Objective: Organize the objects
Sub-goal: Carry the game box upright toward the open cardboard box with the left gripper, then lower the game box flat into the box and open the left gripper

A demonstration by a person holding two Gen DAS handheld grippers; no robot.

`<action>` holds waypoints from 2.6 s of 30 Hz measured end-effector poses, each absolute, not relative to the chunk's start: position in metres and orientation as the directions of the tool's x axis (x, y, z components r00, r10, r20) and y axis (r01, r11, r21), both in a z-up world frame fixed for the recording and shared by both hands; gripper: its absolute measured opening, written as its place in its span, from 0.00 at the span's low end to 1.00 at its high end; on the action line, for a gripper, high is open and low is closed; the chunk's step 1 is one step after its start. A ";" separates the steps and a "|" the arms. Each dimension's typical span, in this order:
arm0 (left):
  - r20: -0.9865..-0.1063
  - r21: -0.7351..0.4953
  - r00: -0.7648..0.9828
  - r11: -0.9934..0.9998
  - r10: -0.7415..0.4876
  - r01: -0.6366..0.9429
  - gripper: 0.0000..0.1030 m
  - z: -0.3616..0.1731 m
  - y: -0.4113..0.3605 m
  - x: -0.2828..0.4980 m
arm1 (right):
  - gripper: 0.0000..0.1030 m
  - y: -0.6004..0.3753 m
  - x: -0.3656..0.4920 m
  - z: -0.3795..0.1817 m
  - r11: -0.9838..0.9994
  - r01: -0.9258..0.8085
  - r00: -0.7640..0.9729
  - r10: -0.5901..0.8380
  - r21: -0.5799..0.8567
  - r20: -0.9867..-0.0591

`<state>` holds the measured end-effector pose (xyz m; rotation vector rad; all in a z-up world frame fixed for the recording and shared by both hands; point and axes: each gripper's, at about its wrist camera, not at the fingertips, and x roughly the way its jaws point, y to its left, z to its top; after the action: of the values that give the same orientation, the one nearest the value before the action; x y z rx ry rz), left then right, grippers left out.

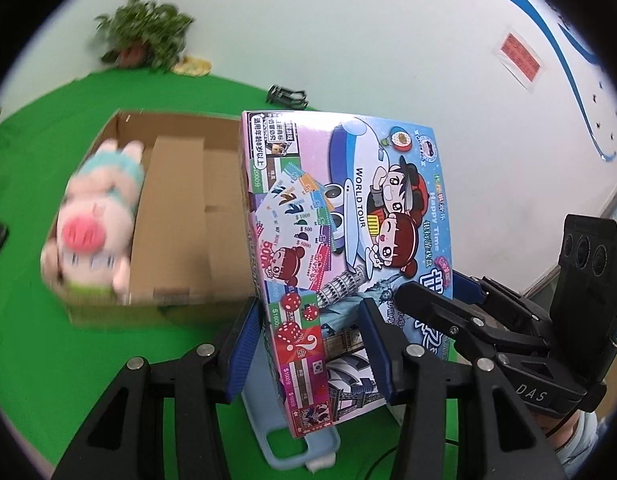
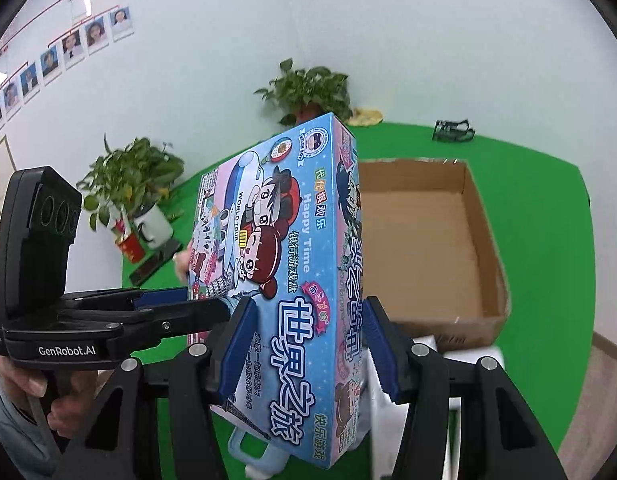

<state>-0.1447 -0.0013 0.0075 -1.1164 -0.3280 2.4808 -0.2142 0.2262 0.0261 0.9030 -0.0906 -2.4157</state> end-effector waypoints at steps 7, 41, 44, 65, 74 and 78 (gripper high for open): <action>-0.655 -0.313 -0.624 -0.905 0.426 -0.289 0.47 0.029 0.007 -0.196 | 0.51 0.235 -0.262 0.049 -0.849 0.445 -0.650 -0.525 0.285 -0.549; -0.868 -0.254 -0.397 -0.953 0.299 -0.163 0.47 -0.048 0.010 -0.325 | 0.51 0.213 -0.430 -0.070 -0.807 0.346 -0.384 -0.588 0.479 -0.712; -0.884 -0.245 -0.372 -0.959 0.281 -0.142 0.47 -0.055 0.010 -0.326 | 0.51 0.211 -0.433 -0.081 -0.802 0.340 -0.355 -0.593 0.490 -0.723; -0.917 -0.182 -0.333 -0.973 0.220 -0.143 0.47 -0.050 0.021 -0.307 | 0.40 0.188 -0.439 -0.122 -0.830 0.282 -0.229 -0.545 0.480 -0.807; -0.843 -0.186 -0.480 -0.968 0.245 -0.168 0.47 -0.018 0.005 -0.269 | 0.41 0.181 -0.434 -0.115 -0.850 0.309 -0.257 -0.506 0.426 -0.823; -0.752 -0.115 -0.632 -0.981 0.188 -0.156 0.55 0.007 -0.001 -0.242 | 0.97 0.194 -0.407 -0.077 -0.892 0.351 -0.447 -0.428 0.286 -0.786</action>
<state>-0.2415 -0.0013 0.0074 -1.2401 -0.0578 2.6772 -0.4073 0.1936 -0.0768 1.3031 -0.1119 -2.3379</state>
